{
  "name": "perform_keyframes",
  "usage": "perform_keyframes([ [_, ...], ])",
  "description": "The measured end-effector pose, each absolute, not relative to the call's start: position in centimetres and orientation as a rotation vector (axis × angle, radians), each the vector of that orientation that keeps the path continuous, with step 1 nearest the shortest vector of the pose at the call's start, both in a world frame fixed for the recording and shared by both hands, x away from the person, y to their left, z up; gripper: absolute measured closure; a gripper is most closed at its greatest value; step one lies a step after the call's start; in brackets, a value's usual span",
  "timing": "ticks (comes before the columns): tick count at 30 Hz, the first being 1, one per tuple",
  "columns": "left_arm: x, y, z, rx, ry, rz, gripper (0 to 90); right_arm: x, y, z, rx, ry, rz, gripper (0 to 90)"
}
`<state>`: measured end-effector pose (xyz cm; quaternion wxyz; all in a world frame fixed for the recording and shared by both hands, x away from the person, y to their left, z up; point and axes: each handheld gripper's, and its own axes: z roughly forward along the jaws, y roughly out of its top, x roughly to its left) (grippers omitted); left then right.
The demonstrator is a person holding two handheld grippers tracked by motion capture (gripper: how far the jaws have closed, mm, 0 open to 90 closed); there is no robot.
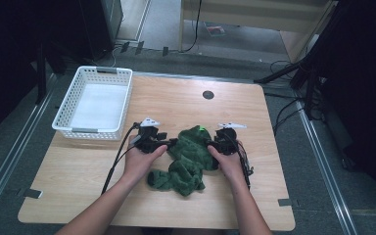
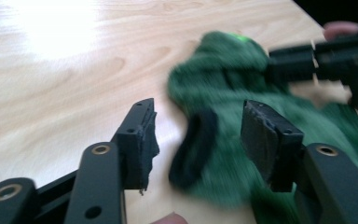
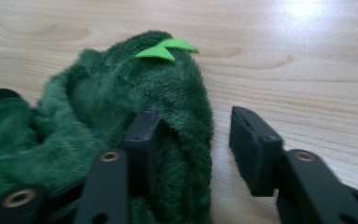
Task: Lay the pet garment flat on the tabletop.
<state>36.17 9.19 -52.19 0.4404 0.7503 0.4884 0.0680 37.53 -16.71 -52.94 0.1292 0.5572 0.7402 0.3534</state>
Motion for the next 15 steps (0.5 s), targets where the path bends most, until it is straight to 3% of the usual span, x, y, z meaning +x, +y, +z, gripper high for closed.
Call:
perform_keyframes([
  [2,36.7,8.2,-52.7,1.93,1.219,0.177,52.0,37.7,-16.7,-53.3,1.609,2.15,1.035,70.3],
  [3,36.6,7.8,-53.0,1.971,1.206,0.172,66.9,37.9,-16.5,-53.2,1.59,2.158,1.064,80.1],
  [4,36.5,7.6,-53.2,2.003,1.181,0.163,66.9,37.9,-16.5,-53.2,1.59,2.158,1.064,80.1],
  [6,36.0,7.6,-53.4,2.033,1.166,0.18,77.5,38.1,-16.3,-53.1,1.567,2.169,1.096,83.8],
  [8,35.3,8.3,-53.5,2.053,1.159,0.165,81.9,38.5,-15.9,-53.0,1.545,2.182,1.132,84.7],
  [13,33.9,10.0,-53.8,2.088,1.12,0.105,82.4,38.6,-14.6,-53.0,1.469,2.219,1.179,84.0],
  [14,33.9,10.3,-53.7,2.089,1.112,0.089,81.0,38.4,-14.4,-52.9,1.448,2.227,1.181,82.0],
  [15,33.9,10.7,-53.5,2.069,1.114,0.085,72.6,38.2,-14.3,-52.7,1.425,2.233,1.174,71.8],
])
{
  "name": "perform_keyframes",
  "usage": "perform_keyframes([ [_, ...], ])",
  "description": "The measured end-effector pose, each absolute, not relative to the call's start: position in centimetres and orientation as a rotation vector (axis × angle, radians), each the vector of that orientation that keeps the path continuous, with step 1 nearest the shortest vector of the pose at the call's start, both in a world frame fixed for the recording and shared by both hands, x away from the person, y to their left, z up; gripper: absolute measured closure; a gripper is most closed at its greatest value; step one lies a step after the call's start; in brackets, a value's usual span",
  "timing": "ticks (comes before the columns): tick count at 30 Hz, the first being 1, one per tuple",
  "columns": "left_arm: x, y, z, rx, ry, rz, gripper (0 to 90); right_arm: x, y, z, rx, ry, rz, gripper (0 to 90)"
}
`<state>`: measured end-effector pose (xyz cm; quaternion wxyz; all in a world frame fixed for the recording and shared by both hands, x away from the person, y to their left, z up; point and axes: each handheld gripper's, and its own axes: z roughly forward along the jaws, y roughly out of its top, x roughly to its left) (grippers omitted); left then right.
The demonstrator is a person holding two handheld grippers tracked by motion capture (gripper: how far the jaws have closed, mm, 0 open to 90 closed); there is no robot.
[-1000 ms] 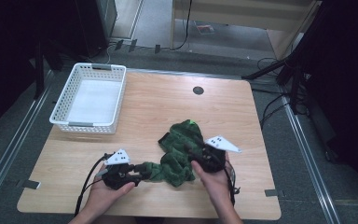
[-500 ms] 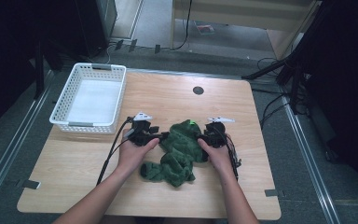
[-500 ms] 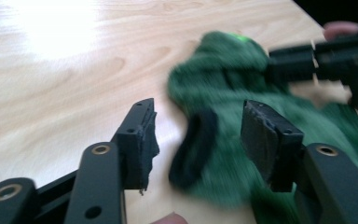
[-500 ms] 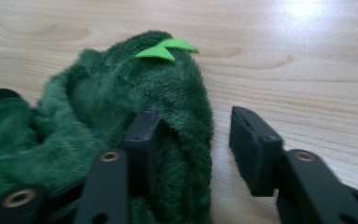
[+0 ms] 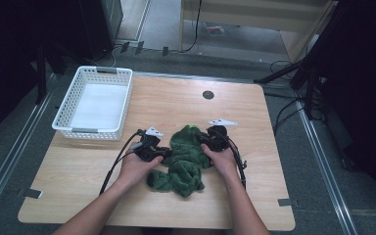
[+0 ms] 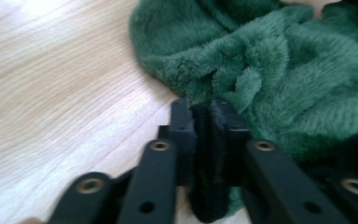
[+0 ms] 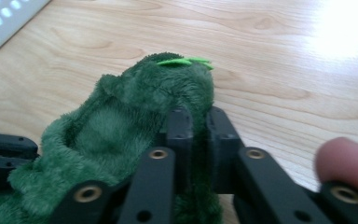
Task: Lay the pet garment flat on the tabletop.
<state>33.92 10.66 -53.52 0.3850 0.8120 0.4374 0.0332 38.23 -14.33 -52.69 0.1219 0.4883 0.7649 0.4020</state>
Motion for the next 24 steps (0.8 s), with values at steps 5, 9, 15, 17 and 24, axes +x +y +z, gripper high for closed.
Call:
perform_keyframes([
  [5,36.0,11.4,-52.4,1.904,1.215,0.091,50.6,38.3,-15.4,-51.9,1.487,2.169,1.181,59.3],
  [9,38.2,10.1,-52.5,1.901,1.279,0.104,42.4,38.3,-15.9,-52.1,1.503,2.215,1.155,51.4],
  [15,39.0,8.3,-53.3,2.024,1.227,0.289,54.4,38.1,-15.4,-53.4,1.397,2.308,1.035,74.2],
  [17,38.8,8.0,-53.5,2.064,1.172,0.304,72.0,38.0,-15.4,-53.4,1.369,2.292,1.046,83.7],
  [24,38.7,8.5,-53.0,2.07,1.189,0.435,90.0,38.0,-16.4,-52.6,1.381,2.172,1.065,86.5],
])
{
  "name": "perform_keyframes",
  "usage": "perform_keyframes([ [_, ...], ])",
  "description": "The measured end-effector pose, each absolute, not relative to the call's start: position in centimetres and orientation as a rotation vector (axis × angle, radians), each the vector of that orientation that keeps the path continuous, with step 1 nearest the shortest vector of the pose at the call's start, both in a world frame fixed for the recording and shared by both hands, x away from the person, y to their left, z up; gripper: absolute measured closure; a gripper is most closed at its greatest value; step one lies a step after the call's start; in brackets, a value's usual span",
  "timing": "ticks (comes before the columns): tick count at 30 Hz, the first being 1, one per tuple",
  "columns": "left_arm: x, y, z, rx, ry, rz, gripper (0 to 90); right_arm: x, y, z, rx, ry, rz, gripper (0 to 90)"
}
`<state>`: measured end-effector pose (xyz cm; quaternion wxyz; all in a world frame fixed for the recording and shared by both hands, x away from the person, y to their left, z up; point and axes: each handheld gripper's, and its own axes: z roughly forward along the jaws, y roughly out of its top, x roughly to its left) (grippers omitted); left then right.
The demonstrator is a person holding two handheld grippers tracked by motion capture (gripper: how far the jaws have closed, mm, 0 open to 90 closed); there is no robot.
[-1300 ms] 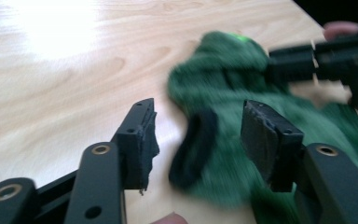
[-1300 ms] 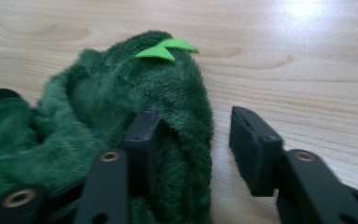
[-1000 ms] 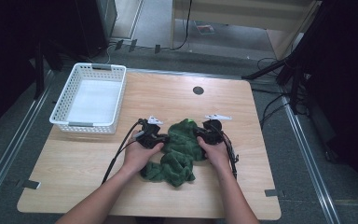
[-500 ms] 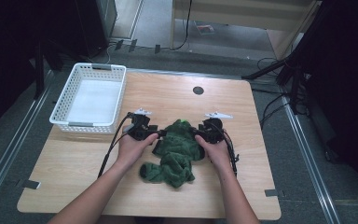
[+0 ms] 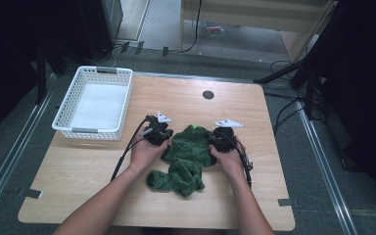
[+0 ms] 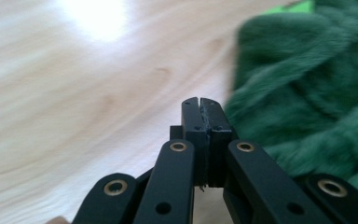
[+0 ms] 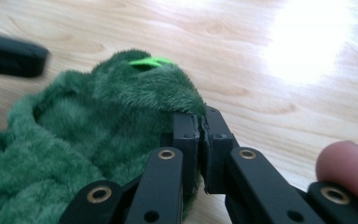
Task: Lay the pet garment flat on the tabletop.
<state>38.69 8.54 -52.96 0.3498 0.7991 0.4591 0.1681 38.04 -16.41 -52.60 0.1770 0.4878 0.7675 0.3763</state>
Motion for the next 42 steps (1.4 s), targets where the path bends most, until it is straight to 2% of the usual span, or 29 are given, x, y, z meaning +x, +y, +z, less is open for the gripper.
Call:
perform_keyframes([
  [1,38.7,8.8,-52.9,2.055,1.201,0.416,90.0,38.0,-16.6,-52.7,1.377,2.187,1.051,84.2],
  [3,38.8,9.0,-53.0,2.006,1.21,0.344,88.6,37.9,-16.9,-53.0,1.356,2.239,1.055,72.8],
  [5,39.0,9.0,-53.2,1.97,1.19,0.233,68.3,37.7,-17.3,-53.0,1.351,2.262,1.074,63.7],
  [7,39.0,8.7,-53.5,1.977,1.152,0.206,53.8,37.5,-17.7,-52.8,1.375,2.26,1.114,58.4],
  [10,39.1,8.2,-53.9,1.992,1.151,0.239,45.4,37.4,-18.0,-52.8,1.38,2.279,1.148,56.9],
  [11,39.1,8.1,-54.0,1.99,1.151,0.262,46.1,37.3,-17.9,-53.0,1.374,2.293,1.128,58.5],
  [13,39.2,7.9,-54.1,2.011,1.154,0.306,51.6,37.2,-17.7,-53.3,1.372,2.277,1.063,67.9],
  [16,39.2,7.8,-54.0,2.061,1.111,0.361,73.7,37.5,-17.6,-53.7,1.394,2.273,1.067,81.1],
  [17,39.1,7.8,-54.0,2.076,1.085,0.371,86.1,37.5,-17.5,-53.7,1.391,2.265,1.077,84.2],
  [18,39.1,7.7,-54.1,2.088,1.063,0.377,90.0,37.5,-17.3,-53.6,1.377,2.251,1.085,85.8],
  [21,38.9,8.0,-54.3,2.115,1.041,0.401,90.0,37.3,-17.1,-53.1,1.345,2.218,1.128,87.8],
  [26,38.8,9.9,-54.4,2.057,1.133,0.404,90.0,37.0,-17.6,-53.3,1.314,2.216,1.087,87.3],
  [29,39.0,10.4,-54.4,1.98,1.143,0.307,90.0,36.9,-18.2,-53.8,1.333,2.252,1.1,75.1],
  [30,39.0,10.4,-54.3,1.968,1.118,0.286,85.3,37.0,-18.3,-53.8,1.348,2.256,1.129,70.9],
  [31,38.9,9.9,-54.2,1.953,1.104,0.297,64.3,37.0,-18.6,-53.7,1.357,2.257,1.161,67.2],
  [32,38.9,9.5,-54.1,1.956,1.082,0.303,64.3,37.0,-18.6,-53.7,1.357,2.257,1.161,67.2],
  [36,39.2,7.8,-53.9,2.016,1.034,0.335,51.5,37.1,-18.4,-53.6,1.371,2.269,1.2,63.3],
  [39,39.6,6.7,-54.1,2.066,1.02,0.355,51.9,37.2,-18.0,-53.9,1.365,2.275,1.147,69.8],
  [40,39.7,6.4,-54.1,2.086,1.012,0.364,55.5,37.2,-17.9,-54.0,1.364,2.264,1.131,75.9],
  [42,39.6,5.8,-54.1,2.135,0.984,0.405,72.3,37.4,-17.8,-54.0,1.373,2.237,1.135,84.2],
])
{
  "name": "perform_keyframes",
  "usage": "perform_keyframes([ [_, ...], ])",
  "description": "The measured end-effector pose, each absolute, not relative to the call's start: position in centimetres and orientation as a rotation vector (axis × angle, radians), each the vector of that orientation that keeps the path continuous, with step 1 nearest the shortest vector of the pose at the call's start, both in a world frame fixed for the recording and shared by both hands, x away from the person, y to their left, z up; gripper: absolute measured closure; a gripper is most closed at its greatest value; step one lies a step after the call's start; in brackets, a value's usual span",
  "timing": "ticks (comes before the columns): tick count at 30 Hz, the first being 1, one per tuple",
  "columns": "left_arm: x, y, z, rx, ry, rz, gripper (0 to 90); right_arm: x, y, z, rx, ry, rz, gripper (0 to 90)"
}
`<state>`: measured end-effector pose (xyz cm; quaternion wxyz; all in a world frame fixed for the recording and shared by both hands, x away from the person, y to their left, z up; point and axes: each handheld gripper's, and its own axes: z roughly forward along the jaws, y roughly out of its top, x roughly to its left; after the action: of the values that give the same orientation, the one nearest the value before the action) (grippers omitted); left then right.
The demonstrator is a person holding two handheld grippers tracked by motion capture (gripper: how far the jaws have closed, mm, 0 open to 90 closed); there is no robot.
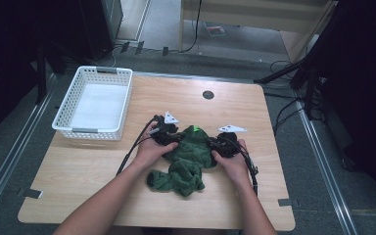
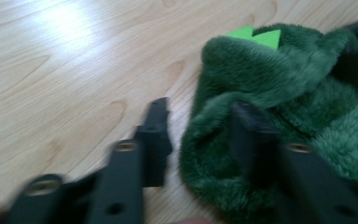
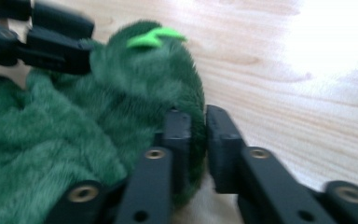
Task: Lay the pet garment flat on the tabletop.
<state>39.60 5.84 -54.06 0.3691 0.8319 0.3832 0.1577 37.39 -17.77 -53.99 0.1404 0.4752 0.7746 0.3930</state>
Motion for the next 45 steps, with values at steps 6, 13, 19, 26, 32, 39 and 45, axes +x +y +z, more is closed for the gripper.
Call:
perform_keyframes([
  [6,39.2,6.2,-53.3,2.164,0.962,0.53,90.0,37.0,-17.3,-53.0,1.286,2.19,1.171,88.7],
  [13,38.9,7.6,-53.4,2.168,0.908,0.424,88.2,36.5,-17.9,-53.6,1.228,2.273,1.063,72.8],
  [19,39.8,8.6,-52.7,1.997,1.053,0.332,63.9,37.1,-20.0,-51.6,1.381,2.14,1.331,65.1],
  [26,40.3,6.9,-53.6,2.003,1.2,0.241,58.9,39.1,-17.1,-52.8,1.514,2.16,1.229,59.2],
  [32,39.3,6.4,-54.0,2.082,1.155,0.362,68.0,38.7,-16.4,-54.1,1.471,2.236,1.165,62.7],
  [39,39.1,6.9,-52.7,2.059,1.107,0.514,89.9,38.9,-14.6,-53.2,1.351,2.221,1.075,87.8],
  [45,40.6,8.8,-51.2,1.918,1.247,0.54,78.1,40.7,-13.0,-50.9,1.337,2.111,1.163,69.9],
])
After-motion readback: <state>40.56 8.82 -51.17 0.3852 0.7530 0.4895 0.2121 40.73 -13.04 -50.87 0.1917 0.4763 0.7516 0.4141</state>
